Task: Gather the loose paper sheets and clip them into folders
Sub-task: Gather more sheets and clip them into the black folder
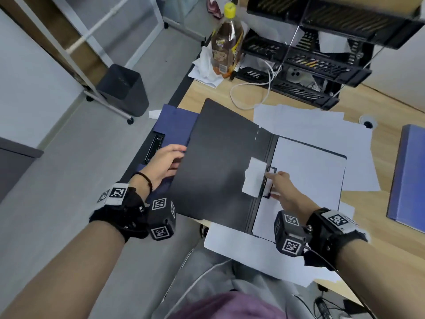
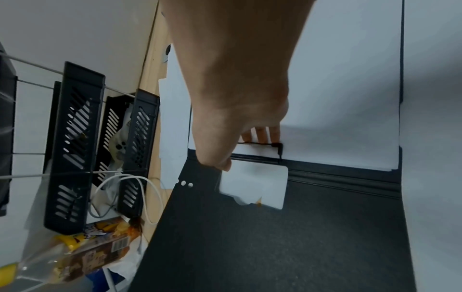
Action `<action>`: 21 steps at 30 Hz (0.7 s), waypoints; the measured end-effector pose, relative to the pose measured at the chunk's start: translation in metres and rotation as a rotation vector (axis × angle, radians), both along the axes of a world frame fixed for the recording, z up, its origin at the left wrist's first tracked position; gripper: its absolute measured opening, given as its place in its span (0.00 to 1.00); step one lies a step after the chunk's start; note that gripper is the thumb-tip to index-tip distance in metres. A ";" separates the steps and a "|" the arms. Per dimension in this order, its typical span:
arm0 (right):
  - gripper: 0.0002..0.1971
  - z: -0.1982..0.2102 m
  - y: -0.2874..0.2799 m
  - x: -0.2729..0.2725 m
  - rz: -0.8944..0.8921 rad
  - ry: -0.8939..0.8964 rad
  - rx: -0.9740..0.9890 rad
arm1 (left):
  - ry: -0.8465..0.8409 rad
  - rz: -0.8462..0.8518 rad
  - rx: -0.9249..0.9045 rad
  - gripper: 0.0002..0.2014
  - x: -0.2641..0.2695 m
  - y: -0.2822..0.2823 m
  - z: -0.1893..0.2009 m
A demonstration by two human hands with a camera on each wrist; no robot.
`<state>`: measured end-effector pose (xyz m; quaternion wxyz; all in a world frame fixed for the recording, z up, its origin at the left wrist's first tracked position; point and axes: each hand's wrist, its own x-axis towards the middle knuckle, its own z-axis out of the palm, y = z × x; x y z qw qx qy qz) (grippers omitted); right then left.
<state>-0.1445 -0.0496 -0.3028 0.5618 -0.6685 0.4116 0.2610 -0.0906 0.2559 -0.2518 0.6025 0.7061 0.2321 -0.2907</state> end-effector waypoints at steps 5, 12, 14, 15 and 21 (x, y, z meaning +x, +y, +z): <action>0.28 0.070 0.002 0.020 -0.136 -0.222 0.369 | 0.172 -0.353 -0.577 0.22 0.033 -0.031 0.068; 0.30 0.119 -0.056 0.005 -0.032 -0.348 0.563 | 0.327 -0.751 -0.652 0.23 0.034 -0.165 0.057; 0.22 0.110 -0.088 -0.012 -0.088 -0.344 0.486 | 0.331 -0.793 -0.539 0.19 0.025 -0.199 0.044; 0.20 0.104 -0.103 -0.020 -0.134 -0.336 0.425 | 0.305 -0.783 -0.448 0.18 0.019 -0.212 0.037; 0.23 0.042 -0.189 -0.081 -0.254 -0.021 -0.006 | 0.231 -0.390 0.092 0.17 0.001 -0.220 -0.015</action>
